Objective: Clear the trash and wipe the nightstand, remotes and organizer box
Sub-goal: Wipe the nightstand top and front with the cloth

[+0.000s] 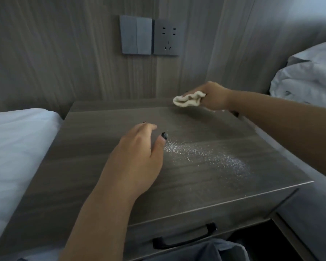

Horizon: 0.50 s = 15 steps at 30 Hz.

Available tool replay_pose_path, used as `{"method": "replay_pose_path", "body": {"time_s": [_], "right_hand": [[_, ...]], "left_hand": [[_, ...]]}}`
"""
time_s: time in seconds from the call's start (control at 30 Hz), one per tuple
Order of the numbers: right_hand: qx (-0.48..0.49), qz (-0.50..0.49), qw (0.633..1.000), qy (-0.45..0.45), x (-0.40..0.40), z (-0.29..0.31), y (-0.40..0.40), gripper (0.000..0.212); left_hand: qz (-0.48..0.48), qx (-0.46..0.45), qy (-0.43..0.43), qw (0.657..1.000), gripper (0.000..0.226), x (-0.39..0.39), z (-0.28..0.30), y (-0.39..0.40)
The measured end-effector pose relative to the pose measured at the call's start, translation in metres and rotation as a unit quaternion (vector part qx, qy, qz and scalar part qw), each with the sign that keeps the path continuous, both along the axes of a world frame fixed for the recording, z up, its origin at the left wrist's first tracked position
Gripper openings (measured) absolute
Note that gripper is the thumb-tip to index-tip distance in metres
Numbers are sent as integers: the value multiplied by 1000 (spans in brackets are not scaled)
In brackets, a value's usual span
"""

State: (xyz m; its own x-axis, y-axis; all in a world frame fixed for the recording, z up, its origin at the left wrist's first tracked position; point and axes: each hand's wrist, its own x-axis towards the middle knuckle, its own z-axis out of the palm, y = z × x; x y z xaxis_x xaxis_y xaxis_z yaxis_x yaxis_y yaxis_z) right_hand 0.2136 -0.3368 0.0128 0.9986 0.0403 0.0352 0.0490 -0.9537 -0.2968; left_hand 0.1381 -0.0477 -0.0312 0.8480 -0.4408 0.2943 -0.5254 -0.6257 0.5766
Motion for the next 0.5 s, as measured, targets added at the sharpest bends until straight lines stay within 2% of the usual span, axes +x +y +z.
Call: {"method": "replay_pose_path", "body": {"time_s": [0.1,0.2,0.27,0.43,0.5], "right_hand": [[-53,-86,994,31,20,-22,-42,32],[-89,-131,987,11,28,-48,-54,34],[-59,-99,993,-5,9,-47,-46,38],[-10,74,997,-15,-82,-43,-40,43],[29,69,997,-24,-91,-37,-50,44]], "left_hand": [[-10,-2,-11,1000,46,-7,0,-10],[-8,-14,-16,1000,46,-14,-1,-18],[-16,-15,-17,1000,45,-18,-1,-23],[-47,-6,-11,999,44,-26,-3,-34],[-57,-4,-11,998,45,-31,-3,-37]]}}
